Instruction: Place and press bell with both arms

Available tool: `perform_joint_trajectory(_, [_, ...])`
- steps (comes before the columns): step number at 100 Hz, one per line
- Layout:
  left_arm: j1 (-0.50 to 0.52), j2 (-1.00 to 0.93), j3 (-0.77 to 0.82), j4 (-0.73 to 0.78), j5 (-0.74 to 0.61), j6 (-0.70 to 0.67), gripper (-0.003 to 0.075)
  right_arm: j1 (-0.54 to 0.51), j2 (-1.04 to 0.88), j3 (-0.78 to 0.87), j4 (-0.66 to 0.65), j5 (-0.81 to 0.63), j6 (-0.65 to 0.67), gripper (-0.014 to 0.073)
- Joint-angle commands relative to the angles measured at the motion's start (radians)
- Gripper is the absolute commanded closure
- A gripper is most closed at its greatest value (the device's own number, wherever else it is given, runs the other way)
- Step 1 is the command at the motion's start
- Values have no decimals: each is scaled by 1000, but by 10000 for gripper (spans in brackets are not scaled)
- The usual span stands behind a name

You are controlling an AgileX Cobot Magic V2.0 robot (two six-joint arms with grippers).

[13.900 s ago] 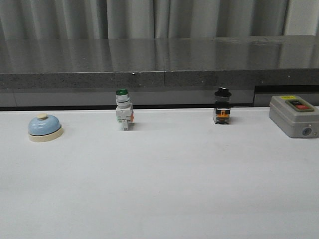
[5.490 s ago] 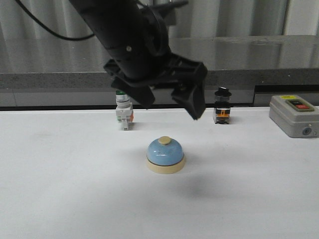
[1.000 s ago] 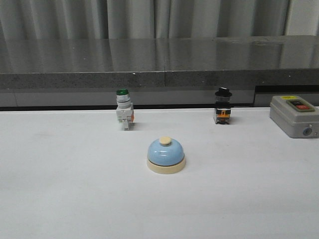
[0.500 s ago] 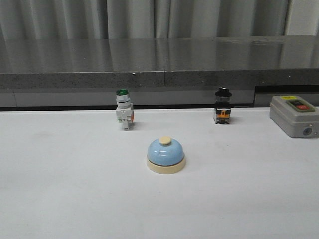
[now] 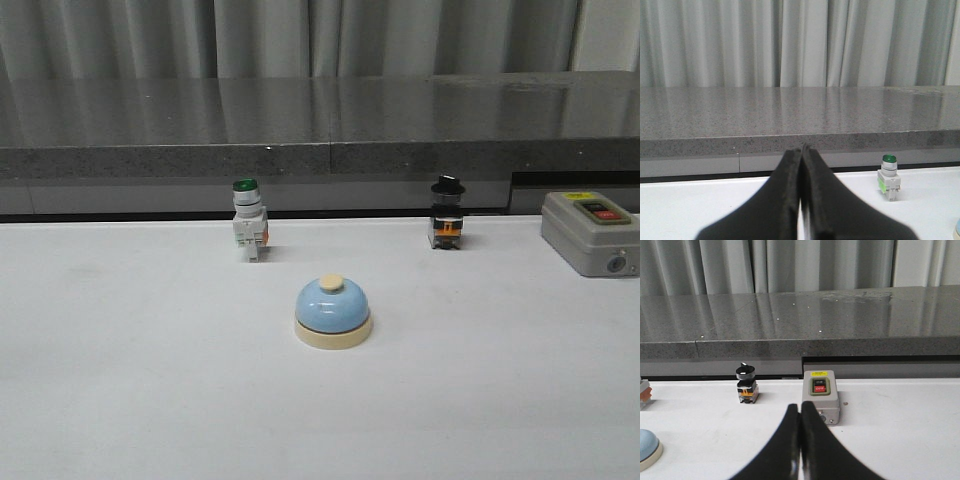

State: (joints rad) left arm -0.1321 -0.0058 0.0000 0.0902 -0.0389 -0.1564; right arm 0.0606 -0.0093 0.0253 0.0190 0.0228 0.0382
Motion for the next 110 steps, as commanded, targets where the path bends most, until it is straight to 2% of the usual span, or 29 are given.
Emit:
perform_joint_trajectory(1, [0,-27,44,1,-83,-6,741,-7,-16,-14,4,-83,-12,654])
perform_joint_trajectory(37, [0,-27,44,1,-83,-6,741,-7,-16,-19,4,-117,-11,654])
perform_joint_trajectory(47, [0,-27,44,1,-83,-6,741,-7,-14,-57,4,-80,-11,654])
perform_joint_trajectory(72, [0,-27,44,1,-83,-6,741,-7,41,-273,-5,170,-11,654])
perform_joint_trajectory(110, [0,-27,44,1,-83,-6,741,-7,400,-660,-5,627,-11,654])
